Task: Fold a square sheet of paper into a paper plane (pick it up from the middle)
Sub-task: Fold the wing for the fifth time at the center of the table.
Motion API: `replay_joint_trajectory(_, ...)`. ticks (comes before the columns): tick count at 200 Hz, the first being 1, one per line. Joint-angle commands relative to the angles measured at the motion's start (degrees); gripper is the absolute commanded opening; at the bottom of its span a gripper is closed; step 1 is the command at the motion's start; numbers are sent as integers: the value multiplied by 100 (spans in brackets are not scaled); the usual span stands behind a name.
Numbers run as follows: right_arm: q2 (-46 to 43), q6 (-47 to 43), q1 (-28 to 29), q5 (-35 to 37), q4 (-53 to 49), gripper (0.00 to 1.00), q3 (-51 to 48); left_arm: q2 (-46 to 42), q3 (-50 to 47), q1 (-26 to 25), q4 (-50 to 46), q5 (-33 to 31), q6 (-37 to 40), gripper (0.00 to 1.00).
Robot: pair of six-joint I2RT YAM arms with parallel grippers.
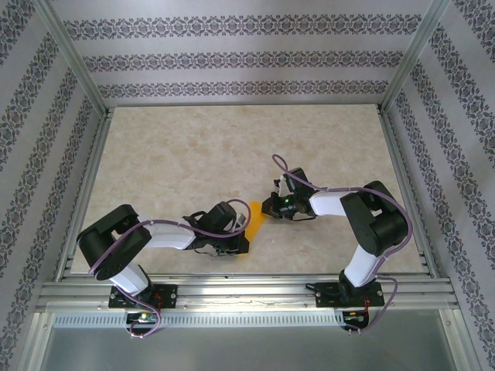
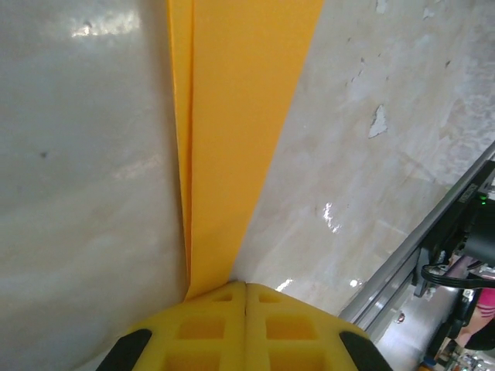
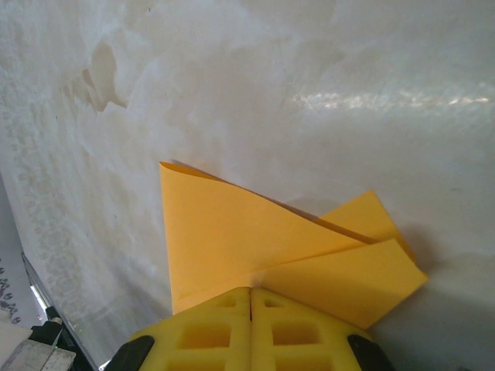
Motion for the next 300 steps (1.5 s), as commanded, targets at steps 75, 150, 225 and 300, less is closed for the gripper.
replay_joint_trajectory(75,193,-128,-111,373,-471,0,-76,-1250,-133,-247,-628,-319,135,7)
replay_joint_trajectory(150,233,-101,-45,308,-466,1,-10,-514,444,265,-156,-104,258,11)
replay_joint_trajectory(225,175,-135,-23,86,-441,4,94,208,80,228,-249,21,159,8)
replay_joint_trajectory(300,-635,-38,-48,-233,-569,16,328,350,-28,204,-295,-142,53,5)
